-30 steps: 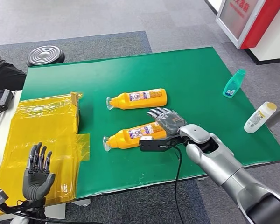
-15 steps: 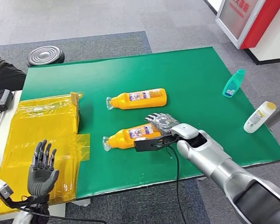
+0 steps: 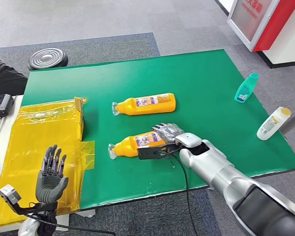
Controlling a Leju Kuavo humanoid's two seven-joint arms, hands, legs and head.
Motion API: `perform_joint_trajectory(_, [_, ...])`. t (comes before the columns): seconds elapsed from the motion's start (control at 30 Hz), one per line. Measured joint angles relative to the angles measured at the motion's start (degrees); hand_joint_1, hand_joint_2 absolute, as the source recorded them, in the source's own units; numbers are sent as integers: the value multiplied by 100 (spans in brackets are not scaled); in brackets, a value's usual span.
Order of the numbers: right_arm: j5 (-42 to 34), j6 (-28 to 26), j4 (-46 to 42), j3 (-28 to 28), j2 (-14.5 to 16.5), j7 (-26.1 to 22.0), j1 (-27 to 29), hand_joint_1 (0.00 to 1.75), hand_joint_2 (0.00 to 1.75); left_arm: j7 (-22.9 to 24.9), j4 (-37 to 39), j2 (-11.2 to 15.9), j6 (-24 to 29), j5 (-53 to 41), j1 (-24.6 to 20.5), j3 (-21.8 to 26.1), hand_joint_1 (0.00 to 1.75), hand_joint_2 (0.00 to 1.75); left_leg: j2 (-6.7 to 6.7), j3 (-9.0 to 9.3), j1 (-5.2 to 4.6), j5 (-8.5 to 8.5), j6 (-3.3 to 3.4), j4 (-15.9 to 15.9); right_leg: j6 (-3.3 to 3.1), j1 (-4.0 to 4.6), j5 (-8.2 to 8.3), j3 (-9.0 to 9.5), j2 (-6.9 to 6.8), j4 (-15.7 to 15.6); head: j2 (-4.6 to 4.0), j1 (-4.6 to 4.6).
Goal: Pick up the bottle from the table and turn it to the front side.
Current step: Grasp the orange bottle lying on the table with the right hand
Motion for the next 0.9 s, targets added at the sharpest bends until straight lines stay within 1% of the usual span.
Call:
perform_joint_trajectory(0.03, [0,-25,36,0,4,2,-5,0,175,0,9,0,2,2,-2,-5,0,175,0,0,0,0,0,0,0,0,0,0,0,0,0,1])
perform_joint_trajectory(0.17, [3,-135,147,-3,7,9,-22,172,175,-1,39,0,21,15,-3,-13,0,175,0,0,0,0,0,0,0,0,0,0,0,0,-1,0])
perform_joint_trajectory(0.2, [4,-163,163,-5,7,8,-22,175,175,-1,43,0,30,20,-3,-13,0,175,0,0,0,0,0,0,0,0,0,-1,0,0,-1,0])
perform_joint_trajectory(0.57, [20,-312,209,-48,-1,-19,-38,175,175,-1,46,19,49,55,2,-10,0,175,0,1,0,1,0,0,-1,0,1,-1,0,0,0,0])
perform_joint_trajectory(0.67, [20,-439,114,-98,-58,-45,18,175,175,-1,46,31,55,86,28,-4,0,175,0,0,0,0,0,0,0,0,1,-1,0,0,0,0])
perform_joint_trajectory(0.8, [-63,-730,-372,-257,-249,-176,274,175,175,0,7,53,75,121,133,33,0,175,-1,0,0,-1,0,0,0,0,0,-1,0,0,-1,1])
perform_joint_trajectory(0.9, [-301,-955,-1271,-539,-439,-320,803,175,175,-1,-304,52,46,131,349,143,0,175,-1,0,1,-9,2,0,1,3,-5,-2,0,0,-1,0])
